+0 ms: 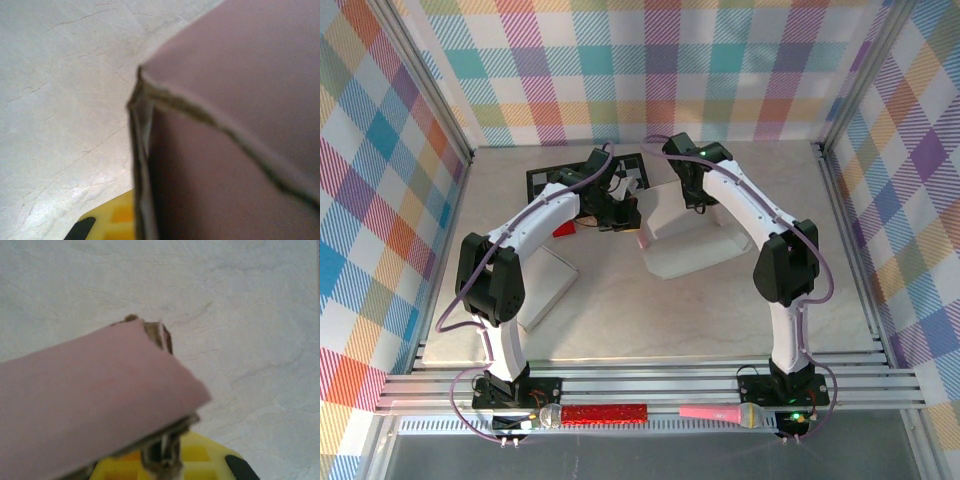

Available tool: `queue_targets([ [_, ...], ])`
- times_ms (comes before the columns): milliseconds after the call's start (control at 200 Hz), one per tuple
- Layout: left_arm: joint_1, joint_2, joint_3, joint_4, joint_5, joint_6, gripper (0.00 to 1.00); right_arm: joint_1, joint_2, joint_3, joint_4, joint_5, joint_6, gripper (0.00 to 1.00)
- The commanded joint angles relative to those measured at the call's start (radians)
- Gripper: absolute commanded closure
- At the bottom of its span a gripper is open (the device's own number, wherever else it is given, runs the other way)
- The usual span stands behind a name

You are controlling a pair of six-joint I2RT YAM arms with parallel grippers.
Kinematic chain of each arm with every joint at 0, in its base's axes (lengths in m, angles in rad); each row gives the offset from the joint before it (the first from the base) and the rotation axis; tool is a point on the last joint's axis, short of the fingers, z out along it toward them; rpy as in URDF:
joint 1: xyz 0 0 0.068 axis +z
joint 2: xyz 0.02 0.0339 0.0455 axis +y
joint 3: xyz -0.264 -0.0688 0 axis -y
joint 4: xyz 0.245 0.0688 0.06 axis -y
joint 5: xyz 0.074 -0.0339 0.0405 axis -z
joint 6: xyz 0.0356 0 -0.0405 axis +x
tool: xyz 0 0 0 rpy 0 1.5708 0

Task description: Fold the paper box

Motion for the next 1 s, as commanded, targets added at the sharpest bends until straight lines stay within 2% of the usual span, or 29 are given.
queue_targets([
  [0,-0.007,0.003,-0.022,0.008,-0.002,-0.01,1.0,0.007,-0.032,-0.039,-0.012,0.024,0.062,1.0],
  [120,-0.025,-0.002,-0.087,0.038,-0.086,-0.06,1.0,0.037,-0.09,-0.168,0.004,0.025,0.127,1.0],
  [280,-0.055,-0.038,-0.261,0.171,-0.232,-0.158,0.98,0.103,-0.194,-0.385,0.06,0.032,0.242,1.0],
  [370,-0.084,-0.034,-0.319,0.227,-0.321,-0.193,0.97,0.135,-0.213,-0.445,0.066,0.029,0.299,1.0],
  [570,-0.113,-0.019,-0.395,0.335,-0.457,-0.266,0.9,0.168,-0.178,-0.466,0.049,0.033,0.344,1.0],
  [735,-0.113,-0.007,-0.385,0.349,-0.495,-0.256,0.84,0.168,-0.176,-0.471,0.062,0.039,0.323,1.0],
  [880,-0.113,0.031,-0.343,0.326,-0.504,-0.238,0.84,0.168,-0.156,-0.449,0.052,0.038,0.316,1.0],
  [995,-0.115,0.031,-0.339,0.325,-0.531,-0.238,0.91,0.169,-0.146,-0.434,0.042,0.037,0.317,1.0],
])
